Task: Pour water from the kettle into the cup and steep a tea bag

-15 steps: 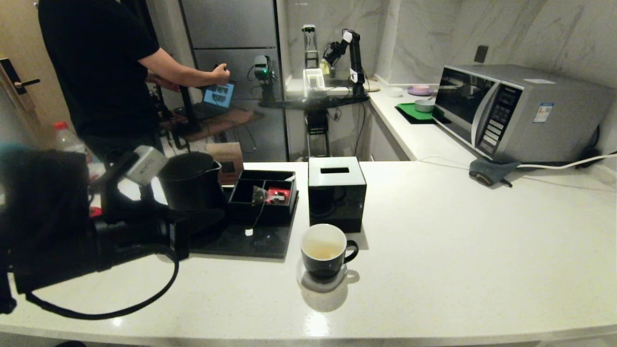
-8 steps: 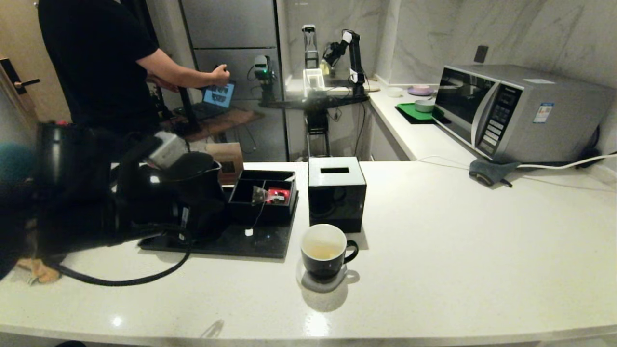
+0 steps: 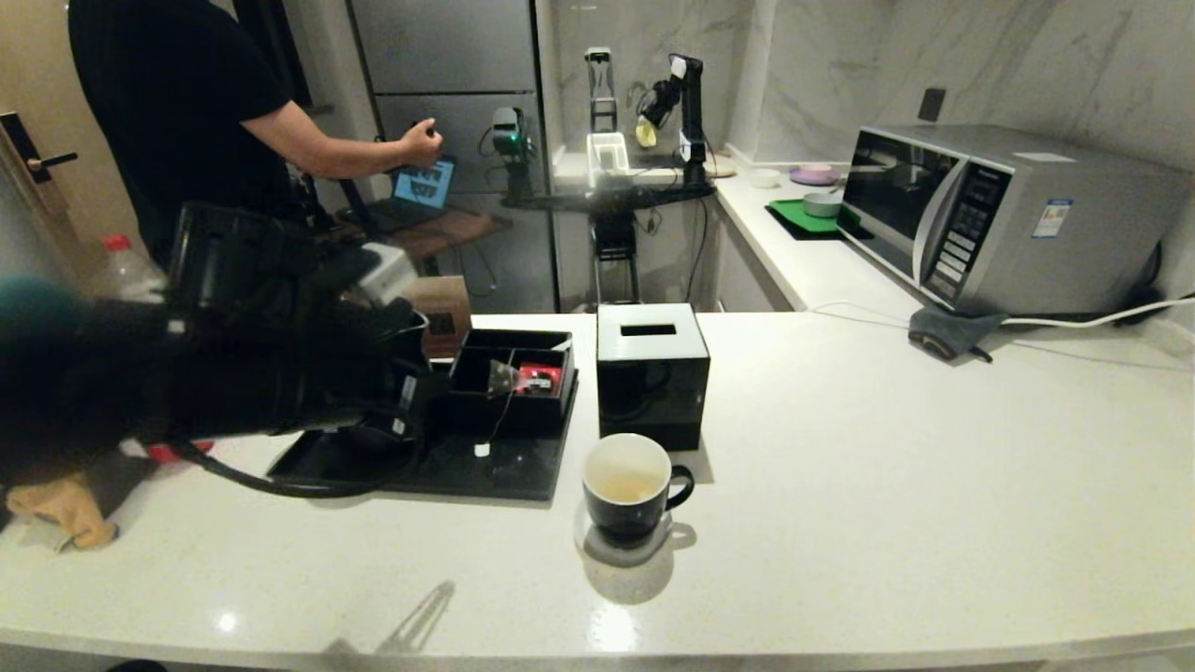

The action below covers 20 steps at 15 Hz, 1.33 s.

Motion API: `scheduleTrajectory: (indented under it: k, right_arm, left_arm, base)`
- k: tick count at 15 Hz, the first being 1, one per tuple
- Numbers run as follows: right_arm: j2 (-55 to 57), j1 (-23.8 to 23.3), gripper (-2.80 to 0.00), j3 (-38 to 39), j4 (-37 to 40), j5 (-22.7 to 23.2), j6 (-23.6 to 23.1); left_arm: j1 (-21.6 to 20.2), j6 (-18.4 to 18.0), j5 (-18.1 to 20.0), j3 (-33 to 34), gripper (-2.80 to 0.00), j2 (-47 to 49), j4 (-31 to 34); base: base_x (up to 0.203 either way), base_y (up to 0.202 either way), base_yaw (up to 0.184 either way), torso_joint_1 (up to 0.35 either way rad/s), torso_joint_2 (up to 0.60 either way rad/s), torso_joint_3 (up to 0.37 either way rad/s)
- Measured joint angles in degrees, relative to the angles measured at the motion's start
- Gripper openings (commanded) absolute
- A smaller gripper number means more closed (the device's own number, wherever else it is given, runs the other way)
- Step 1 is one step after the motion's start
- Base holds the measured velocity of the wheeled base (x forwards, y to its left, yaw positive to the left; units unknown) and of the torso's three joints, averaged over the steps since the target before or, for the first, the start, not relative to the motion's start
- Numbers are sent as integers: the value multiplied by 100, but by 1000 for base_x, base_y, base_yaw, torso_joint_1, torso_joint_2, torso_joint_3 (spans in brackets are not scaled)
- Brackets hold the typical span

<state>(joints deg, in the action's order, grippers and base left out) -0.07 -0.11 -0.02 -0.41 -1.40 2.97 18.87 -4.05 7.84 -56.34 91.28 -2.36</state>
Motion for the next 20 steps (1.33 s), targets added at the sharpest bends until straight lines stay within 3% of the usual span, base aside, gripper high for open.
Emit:
scheduleTrajectory:
  k: [6, 12, 13, 20]
  right_arm:
    - [0, 0, -280, 0, 0, 2, -2]
    - [0, -2, -280, 0, 0, -3, -2]
    - [0, -2, -280, 0, 0, 0, 0]
    - [0, 0, -280, -2, 0, -2, -2]
  left_arm:
    - [160, -57, -254, -664, -280, 755, 5]
    - [52, -85, -316, -1123, -280, 1385, -2]
    - [26, -85, -314, -1157, 0, 1455, -10]
    - [-93, -135, -321, -1289, 0, 1744, -30]
  base:
    - [0, 0, 0, 0, 0, 0]
    - [0, 0, 0, 0, 0, 0]
    - [0, 0, 0, 0, 0, 0]
    - [0, 0, 0, 0, 0, 0]
